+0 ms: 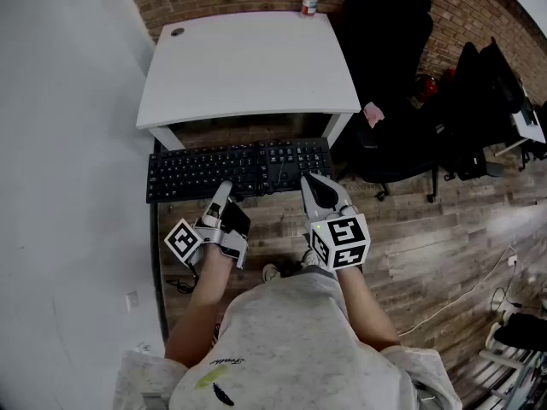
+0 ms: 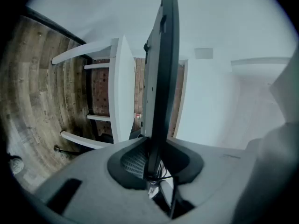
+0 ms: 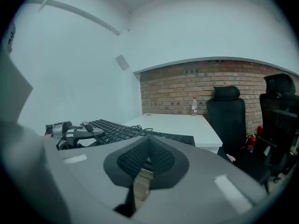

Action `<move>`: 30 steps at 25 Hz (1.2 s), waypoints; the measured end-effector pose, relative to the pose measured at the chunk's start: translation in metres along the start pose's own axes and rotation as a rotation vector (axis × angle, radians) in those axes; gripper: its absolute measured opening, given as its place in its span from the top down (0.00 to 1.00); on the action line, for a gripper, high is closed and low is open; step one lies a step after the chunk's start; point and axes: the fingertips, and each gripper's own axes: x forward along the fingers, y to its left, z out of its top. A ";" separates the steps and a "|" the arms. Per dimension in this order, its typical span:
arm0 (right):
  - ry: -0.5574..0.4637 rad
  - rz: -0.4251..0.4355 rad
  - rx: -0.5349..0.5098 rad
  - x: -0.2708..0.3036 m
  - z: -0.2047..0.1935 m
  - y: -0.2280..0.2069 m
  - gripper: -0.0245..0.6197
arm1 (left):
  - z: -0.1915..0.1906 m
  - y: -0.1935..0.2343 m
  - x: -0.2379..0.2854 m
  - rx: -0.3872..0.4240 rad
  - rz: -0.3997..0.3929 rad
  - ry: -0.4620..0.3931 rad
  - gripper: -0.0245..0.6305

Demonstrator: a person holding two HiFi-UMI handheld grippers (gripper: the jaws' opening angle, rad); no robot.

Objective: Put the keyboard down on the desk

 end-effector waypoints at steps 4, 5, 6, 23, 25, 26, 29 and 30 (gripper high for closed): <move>-0.011 -0.005 -0.006 0.005 0.004 0.007 0.95 | 0.008 0.002 -0.001 -0.003 0.002 0.003 0.86; -0.012 -0.005 -0.011 0.006 0.005 0.007 0.95 | 0.009 0.002 0.000 -0.004 0.003 0.005 0.86; -0.013 -0.006 -0.014 0.008 0.007 0.007 0.95 | 0.010 0.002 0.002 -0.007 0.003 0.006 0.86; 0.000 0.032 -0.007 0.088 0.022 -0.020 0.95 | 0.056 0.018 0.068 -0.023 0.010 -0.012 0.85; 0.002 0.040 -0.004 0.107 0.027 -0.028 0.95 | 0.068 0.021 0.086 -0.012 0.016 -0.013 0.86; 0.003 0.043 -0.002 0.118 0.029 -0.034 0.95 | 0.074 0.022 0.097 -0.009 0.015 -0.013 0.85; 0.017 0.046 0.006 0.147 0.035 -0.052 0.95 | 0.088 0.027 0.129 -0.017 0.013 -0.014 0.85; 0.022 0.045 0.007 0.157 0.038 -0.058 0.95 | 0.093 0.030 0.139 -0.021 0.015 -0.015 0.85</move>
